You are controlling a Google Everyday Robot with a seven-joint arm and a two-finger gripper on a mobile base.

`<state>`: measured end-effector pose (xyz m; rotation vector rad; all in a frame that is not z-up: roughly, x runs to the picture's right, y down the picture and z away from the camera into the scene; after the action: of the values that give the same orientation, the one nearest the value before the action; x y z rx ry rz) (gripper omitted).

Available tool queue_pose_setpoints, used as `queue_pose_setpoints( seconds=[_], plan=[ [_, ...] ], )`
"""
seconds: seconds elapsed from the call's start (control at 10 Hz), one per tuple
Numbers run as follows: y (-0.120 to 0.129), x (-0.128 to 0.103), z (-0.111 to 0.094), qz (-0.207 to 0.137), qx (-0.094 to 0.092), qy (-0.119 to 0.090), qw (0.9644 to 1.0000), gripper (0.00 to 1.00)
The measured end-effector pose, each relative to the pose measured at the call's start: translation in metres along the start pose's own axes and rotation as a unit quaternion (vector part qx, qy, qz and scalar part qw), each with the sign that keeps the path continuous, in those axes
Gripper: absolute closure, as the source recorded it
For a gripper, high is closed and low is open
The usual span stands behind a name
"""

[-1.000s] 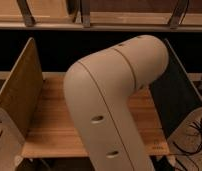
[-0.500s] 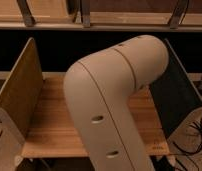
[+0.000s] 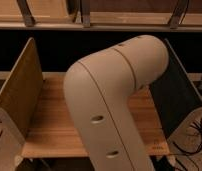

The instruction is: Knock the eraser over

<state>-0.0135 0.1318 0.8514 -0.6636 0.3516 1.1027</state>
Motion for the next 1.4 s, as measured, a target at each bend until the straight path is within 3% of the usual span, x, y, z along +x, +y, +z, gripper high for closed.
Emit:
queue_pose_setpoints(
  seconds=[0.5, 0.9, 1.1, 1.4],
  plan=[
    [0.000, 0.000, 0.000, 0.000, 0.000, 0.000, 1.0000, 0.41],
    [0.000, 0.000, 0.000, -0.001, 0.001, 0.000, 1.0000, 0.79],
    [-0.012, 0.003, -0.006, 0.003, 0.020, -0.006, 0.9998, 0.98],
    [-0.031, 0.017, -0.018, 0.021, 0.051, -0.010, 0.9984, 1.00]
  ],
)
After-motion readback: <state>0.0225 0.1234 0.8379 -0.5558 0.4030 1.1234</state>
